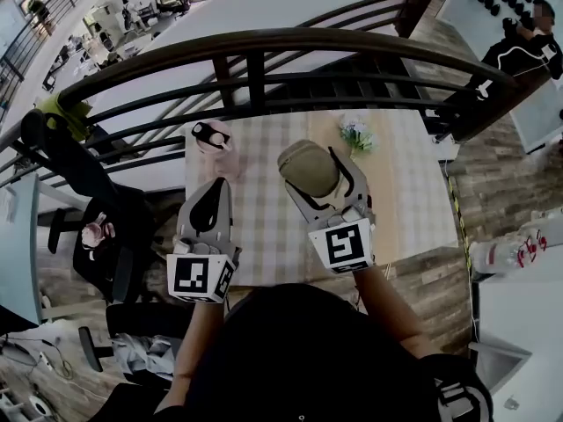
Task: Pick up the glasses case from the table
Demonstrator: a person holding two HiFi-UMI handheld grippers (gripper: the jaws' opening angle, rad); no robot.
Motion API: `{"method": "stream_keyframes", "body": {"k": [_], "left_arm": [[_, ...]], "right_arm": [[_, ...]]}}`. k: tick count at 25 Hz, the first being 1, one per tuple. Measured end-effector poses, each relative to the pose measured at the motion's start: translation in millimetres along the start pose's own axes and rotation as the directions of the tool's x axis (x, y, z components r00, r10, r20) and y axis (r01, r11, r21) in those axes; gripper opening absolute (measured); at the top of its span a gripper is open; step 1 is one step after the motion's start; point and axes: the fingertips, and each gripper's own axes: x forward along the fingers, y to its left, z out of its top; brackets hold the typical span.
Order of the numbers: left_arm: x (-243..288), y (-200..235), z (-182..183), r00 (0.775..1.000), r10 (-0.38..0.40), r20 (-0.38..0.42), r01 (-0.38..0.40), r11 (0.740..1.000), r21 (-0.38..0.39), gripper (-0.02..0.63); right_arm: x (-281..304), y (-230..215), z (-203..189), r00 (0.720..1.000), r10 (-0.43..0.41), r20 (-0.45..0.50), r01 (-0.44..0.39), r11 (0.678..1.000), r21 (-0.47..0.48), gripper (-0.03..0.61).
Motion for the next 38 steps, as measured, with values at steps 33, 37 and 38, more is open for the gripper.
{"method": "stream_keyframes", "body": {"k": [33, 37, 38], "left_arm": [[9, 0, 37, 0.997, 0.06, 0.045, -0.063, 0.995, 0.071, 0.009], [7, 0, 34, 0.997, 0.059, 0.043, -0.062, 0.996, 0.071, 0.009], [7, 1, 33, 0.997, 0.06, 0.042, -0.062, 0.996, 0.07, 0.009]], "right_arm": [[-17, -54, 18, 0.969, -0.227, 0.094, 0.164, 0.883, 0.44, 0.366], [-19, -53, 17, 0.968, -0.235, 0.091, 0.172, 0.881, 0.441, 0.366], [-19, -53, 16, 0.968, -0.235, 0.09, 0.174, 0.883, 0.436, 0.365]]}}
